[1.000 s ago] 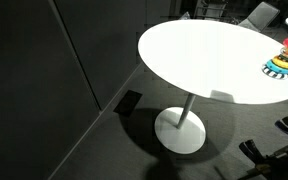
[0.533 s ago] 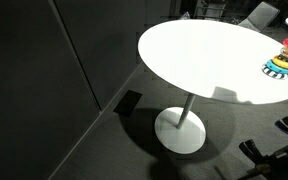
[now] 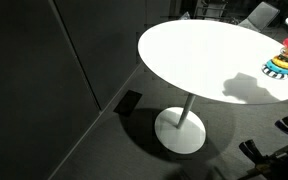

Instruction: Take the red ring off the stack and put it on the table

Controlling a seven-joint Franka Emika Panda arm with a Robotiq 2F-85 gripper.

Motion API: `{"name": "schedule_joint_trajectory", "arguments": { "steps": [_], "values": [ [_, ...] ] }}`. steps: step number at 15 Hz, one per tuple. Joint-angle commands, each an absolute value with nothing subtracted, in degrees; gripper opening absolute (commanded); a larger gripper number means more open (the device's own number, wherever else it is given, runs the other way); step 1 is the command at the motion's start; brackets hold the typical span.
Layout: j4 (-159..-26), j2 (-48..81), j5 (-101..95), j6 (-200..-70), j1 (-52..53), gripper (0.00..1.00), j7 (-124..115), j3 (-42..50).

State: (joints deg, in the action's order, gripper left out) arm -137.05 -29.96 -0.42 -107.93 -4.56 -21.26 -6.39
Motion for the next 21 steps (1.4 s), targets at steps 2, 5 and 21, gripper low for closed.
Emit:
{"name": "schedule_joint_trajectory", "arguments": {
  "steps": [2,5,21],
  "values": [
    [-137.7,-25.2,-0.8,-114.3,-7.7,1.0,-21.6,-1.8],
    [-140.4,-21.7,-0.6,-123.5,-9.4,1.0,-20.6,1.0],
    [-141.7,-15.3,-0.4,-132.1,-10.6,1.0,-21.0,4.6]
  ]
}}
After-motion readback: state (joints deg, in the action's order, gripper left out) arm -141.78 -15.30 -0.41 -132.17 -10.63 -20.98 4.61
